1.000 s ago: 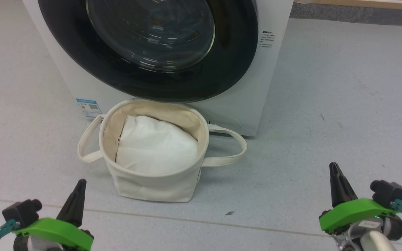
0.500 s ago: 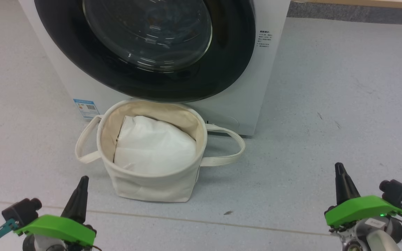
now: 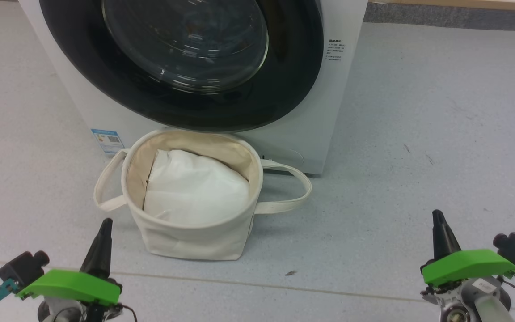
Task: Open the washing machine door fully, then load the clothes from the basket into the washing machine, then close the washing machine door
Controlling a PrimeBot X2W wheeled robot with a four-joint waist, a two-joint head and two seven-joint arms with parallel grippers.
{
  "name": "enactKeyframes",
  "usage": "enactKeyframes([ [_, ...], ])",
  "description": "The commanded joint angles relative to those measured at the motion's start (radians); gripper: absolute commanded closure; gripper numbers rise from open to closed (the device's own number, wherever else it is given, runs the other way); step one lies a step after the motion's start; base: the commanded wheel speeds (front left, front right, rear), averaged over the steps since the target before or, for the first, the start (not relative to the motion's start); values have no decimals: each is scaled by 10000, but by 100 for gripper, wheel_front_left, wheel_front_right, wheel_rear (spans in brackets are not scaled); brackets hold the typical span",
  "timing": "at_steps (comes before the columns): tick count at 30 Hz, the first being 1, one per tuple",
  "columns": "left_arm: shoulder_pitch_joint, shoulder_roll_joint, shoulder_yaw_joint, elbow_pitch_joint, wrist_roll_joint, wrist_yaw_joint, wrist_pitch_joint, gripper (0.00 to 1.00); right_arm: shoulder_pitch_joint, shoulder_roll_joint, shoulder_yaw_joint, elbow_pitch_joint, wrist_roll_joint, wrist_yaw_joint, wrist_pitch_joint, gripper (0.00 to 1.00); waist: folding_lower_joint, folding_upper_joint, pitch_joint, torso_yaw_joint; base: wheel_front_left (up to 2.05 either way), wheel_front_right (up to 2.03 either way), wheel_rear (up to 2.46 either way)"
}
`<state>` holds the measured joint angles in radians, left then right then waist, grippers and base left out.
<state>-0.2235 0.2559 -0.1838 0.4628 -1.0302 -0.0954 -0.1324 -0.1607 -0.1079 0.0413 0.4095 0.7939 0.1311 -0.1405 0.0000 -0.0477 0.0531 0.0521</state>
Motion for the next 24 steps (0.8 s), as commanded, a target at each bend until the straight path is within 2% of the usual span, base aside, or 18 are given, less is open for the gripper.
enactKeyframes([
  [1, -181, 122, 304, -394, -182, 50, 47, 100, -369, -61, -69, -383, 241, -1, 86, 100, 0, 0, -2, -7, 0, 0, 0],
  [24, 123, -474, 1051, -1102, -1722, 225, 706, 100, -293, 84, -462, -580, 2438, -2, 745, 100, 0, 0, -27, -151, 0, 0, 0],
])
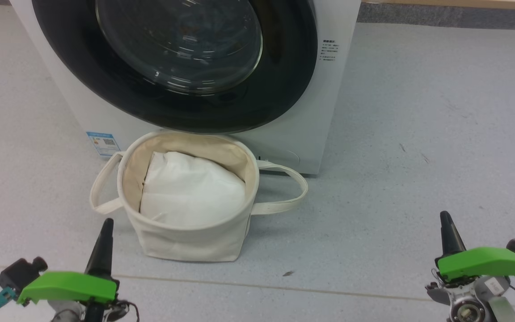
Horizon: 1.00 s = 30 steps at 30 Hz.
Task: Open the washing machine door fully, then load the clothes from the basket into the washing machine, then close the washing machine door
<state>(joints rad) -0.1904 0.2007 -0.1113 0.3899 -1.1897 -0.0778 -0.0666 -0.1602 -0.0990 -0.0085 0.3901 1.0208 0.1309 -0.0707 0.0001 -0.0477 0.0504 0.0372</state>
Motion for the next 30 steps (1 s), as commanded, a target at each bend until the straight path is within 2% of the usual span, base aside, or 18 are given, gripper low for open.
enactKeyframes([
  [1, -196, 52, 358, -404, -194, 56, 77, 100, -295, 2, 20, -395, 266, 0, 75, 100, 0, 0, -1, -8, 0, 0, 0],
  [30, 178, -676, 1269, -1273, -2069, 273, 879, 100, -196, 136, -398, -639, 2994, -1, 832, 100, -1, 0, -32, -183, 0, 0, 0],
])
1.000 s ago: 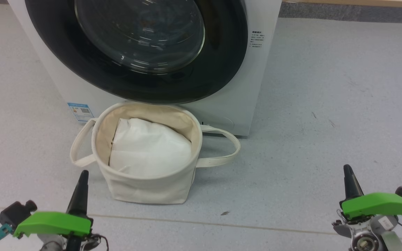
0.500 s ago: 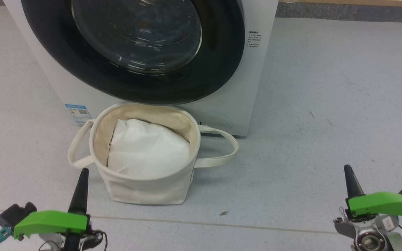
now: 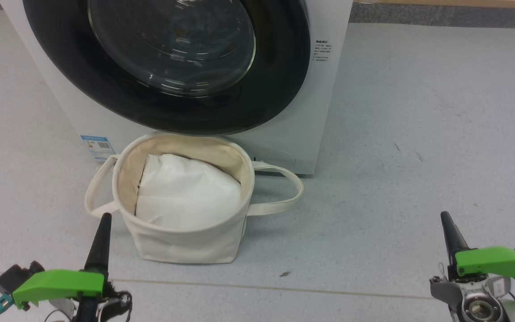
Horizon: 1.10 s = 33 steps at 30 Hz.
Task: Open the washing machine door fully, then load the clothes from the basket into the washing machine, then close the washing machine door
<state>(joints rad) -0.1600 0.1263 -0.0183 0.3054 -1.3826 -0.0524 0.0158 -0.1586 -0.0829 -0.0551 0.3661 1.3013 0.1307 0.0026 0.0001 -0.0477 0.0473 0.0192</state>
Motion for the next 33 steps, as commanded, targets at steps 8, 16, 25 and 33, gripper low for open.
enactKeyframes([
  [8, -19, -140, 599, -676, -676, 82, 284, 100, -182, 2, -36, -470, 983, 1, 304, 100, 0, 0, -9, -53, 0, 0, 0],
  [16, 115, -400, 925, -987, -1346, 159, 571, 100, -144, 26, -153, -560, 1987, 1, 551, 100, 0, 0, -20, -115, 0, 0, 0],
  [25, 222, -609, 1186, -1236, -1882, 221, 801, 100, -113, 38, -235, -632, 2801, 0, 739, 100, -1, 0, -29, -165, 0, 0, 0],
  [33, 292, -746, 1357, -1399, -2233, 262, 952, 100, -90, 27, -263, -682, 3358, 0, 843, 100, -1, 0, -35, -198, 0, 0, 0],
])
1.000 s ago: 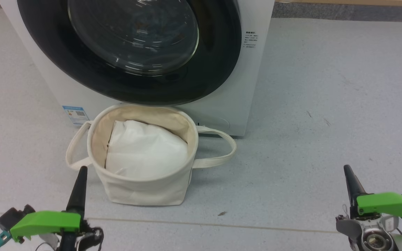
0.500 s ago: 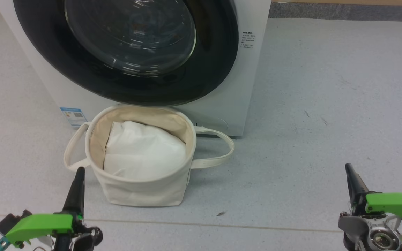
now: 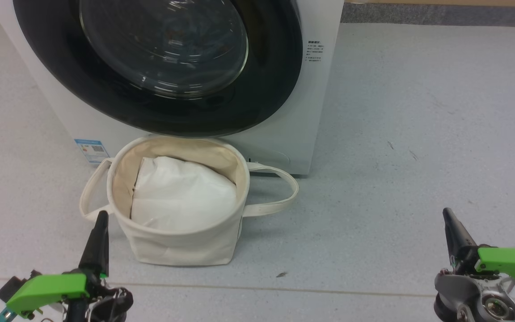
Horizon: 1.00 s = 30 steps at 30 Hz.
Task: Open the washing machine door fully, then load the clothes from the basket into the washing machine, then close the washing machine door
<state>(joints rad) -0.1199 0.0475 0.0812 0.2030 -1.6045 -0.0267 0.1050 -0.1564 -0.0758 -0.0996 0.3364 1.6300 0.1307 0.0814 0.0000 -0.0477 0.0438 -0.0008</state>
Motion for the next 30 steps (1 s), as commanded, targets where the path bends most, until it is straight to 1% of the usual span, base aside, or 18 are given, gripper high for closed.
enactKeyframes([
  [1, -108, 42, 362, -376, -15, 5, 61, 100, -111, -49, 189, -385, 78, 0, 49, 100, 0, 0, 0, 1, 0, 0, 0],
  [30, -109, 39, 365, -376, -12, 5, 63, 100, -92, -232, 444, -407, 304, 0, -143, 100, 0, 0, 0, 1, 0, 0, 0],
])
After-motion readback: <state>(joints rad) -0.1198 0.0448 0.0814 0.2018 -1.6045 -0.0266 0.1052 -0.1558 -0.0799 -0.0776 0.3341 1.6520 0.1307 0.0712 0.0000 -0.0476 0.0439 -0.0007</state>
